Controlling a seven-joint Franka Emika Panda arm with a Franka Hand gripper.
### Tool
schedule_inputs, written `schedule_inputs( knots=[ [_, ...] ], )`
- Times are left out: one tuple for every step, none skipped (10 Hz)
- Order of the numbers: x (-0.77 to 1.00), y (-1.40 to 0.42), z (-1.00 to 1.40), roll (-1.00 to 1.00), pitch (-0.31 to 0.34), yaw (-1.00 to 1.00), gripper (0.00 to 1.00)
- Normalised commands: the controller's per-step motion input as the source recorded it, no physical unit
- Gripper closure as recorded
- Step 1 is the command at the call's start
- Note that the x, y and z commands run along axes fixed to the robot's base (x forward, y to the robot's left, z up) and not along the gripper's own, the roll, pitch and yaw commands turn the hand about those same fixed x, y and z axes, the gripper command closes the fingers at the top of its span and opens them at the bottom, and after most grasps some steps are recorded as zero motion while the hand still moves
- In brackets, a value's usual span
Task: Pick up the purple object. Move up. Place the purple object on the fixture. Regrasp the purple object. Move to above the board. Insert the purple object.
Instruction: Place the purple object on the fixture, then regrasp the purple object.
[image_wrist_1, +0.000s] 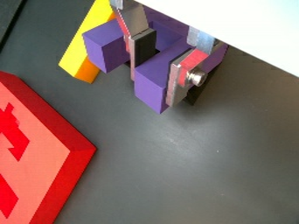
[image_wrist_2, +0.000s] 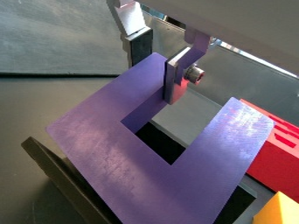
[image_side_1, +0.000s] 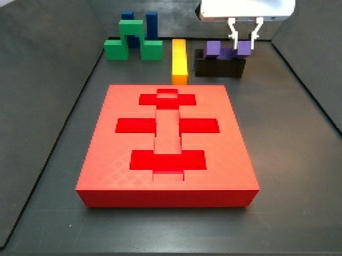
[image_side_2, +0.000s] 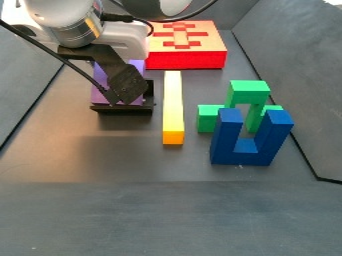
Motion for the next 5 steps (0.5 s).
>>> schedule_inputs(
  knots=[
    [0.0, 0.0, 0.0, 0.0, 0.0, 0.0, 1.0],
    [0.0, 0.0, 0.0, 0.0, 0.0, 0.0, 0.0],
    [-0.03, 0.0, 0.0, 0.0, 0.0, -0.01, 0.0],
    [0.0, 0.0, 0.18, 0.05, 0.086, 0.0, 0.0],
    [-0.05, 0.0, 0.79, 0.05, 0.1, 0.02, 0.0]
  ],
)
